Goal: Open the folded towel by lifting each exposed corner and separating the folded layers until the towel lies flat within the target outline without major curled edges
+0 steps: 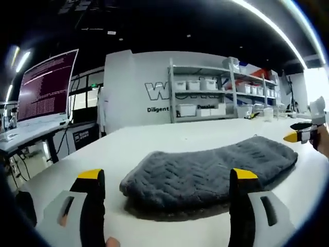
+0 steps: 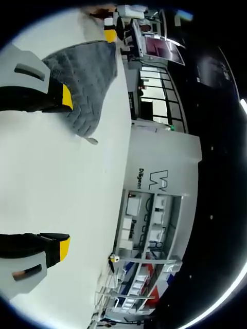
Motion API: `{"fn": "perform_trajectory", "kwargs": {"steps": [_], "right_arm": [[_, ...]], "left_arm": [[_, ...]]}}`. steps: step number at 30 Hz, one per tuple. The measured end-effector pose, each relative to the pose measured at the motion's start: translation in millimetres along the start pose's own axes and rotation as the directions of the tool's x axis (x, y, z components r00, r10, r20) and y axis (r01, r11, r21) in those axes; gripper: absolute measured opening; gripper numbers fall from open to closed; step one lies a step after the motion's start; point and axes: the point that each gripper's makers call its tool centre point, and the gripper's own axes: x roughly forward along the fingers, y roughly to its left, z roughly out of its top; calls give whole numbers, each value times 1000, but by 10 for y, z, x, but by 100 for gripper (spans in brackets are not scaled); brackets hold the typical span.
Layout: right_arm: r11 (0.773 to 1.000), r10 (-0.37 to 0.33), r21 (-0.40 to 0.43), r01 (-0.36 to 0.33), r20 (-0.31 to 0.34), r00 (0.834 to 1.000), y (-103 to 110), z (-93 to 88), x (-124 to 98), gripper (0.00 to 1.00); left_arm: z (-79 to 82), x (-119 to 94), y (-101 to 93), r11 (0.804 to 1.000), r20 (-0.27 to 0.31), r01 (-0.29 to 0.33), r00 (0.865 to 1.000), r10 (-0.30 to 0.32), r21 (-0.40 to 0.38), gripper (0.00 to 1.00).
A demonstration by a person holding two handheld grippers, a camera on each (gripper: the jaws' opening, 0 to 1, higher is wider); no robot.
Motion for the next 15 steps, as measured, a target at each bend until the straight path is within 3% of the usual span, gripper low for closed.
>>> {"fn": "perform_trajectory", "kwargs": {"steps": [4, 7, 10, 12, 15], "right_arm": [[1000, 1, -2, -1, -3, 1000, 19, -15, -17, 99], [1000, 1, -3, -1, -2, 1000, 31, -18, -36, 99], [1000, 1, -6, -1, 3, 1000, 48, -10, -59, 99], [1000, 1, -10, -1, 0, 1000, 57, -21, -67, 99], [1000, 5, -1, -5, 0, 1000, 66, -30, -74, 99]], "left_arm": [[-4, 92, -25, 999, -28, 37, 999, -36, 37, 99], [-17, 164, -53, 990, -60, 84, 995, -78, 113, 99], [39, 199, -72, 986, -43, 115, 993, -110, 123, 99], [88, 217, -128, 976, -18, 188, 982, -188, 108, 99], [38, 215, -91, 959, -39, 239, 971, -236, 152, 99]]}}
